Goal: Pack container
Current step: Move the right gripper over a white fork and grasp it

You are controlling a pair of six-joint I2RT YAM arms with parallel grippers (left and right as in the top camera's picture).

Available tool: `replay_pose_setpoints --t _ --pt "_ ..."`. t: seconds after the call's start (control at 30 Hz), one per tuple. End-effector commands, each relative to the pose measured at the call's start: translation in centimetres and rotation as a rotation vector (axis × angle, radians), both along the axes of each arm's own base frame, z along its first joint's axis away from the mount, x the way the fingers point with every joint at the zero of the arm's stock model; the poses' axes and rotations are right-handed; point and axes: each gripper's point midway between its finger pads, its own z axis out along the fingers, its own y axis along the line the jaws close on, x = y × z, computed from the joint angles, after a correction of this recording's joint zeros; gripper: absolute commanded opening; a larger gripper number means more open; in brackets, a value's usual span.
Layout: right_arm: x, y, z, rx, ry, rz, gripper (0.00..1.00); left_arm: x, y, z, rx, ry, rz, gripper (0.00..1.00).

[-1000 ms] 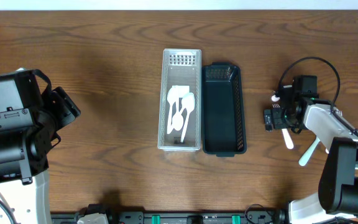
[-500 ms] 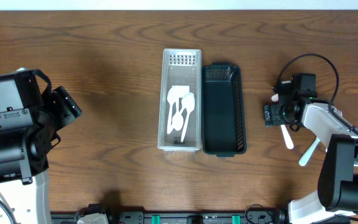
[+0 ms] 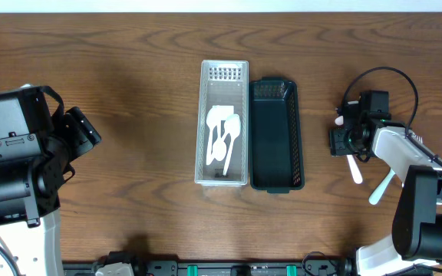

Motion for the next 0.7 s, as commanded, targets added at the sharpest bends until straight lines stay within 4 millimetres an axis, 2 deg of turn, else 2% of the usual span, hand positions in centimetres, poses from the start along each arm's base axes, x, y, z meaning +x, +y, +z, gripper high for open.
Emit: replay_pose_setpoints --t 0.0,0.13,0.43,0.67 --pt "-1.52 -0.45 -1.78 -0.041 0.076 -0.004 0.58 -0.23 -0.04 -0.13 -0.001 0.006 -0.007 0.81" --pt "-1.52 -0.46 -1.78 -0.042 0.076 -0.004 0.52 -0.29 -0.05 -0.18 -0.002 0.009 -0.007 0.81" --pt "-1.11 -0.50 -1.69 -0.043 0.059 -0.005 0.47 -0.48 -0.08 -0.32 -0.003 0.019 -0.006 0.81" --pt "-0.72 -0.54 -1.60 -0.045 0.042 -0.005 0.32 -0.53 -0.10 -0.35 -0.004 0.021 -0.007 0.81"
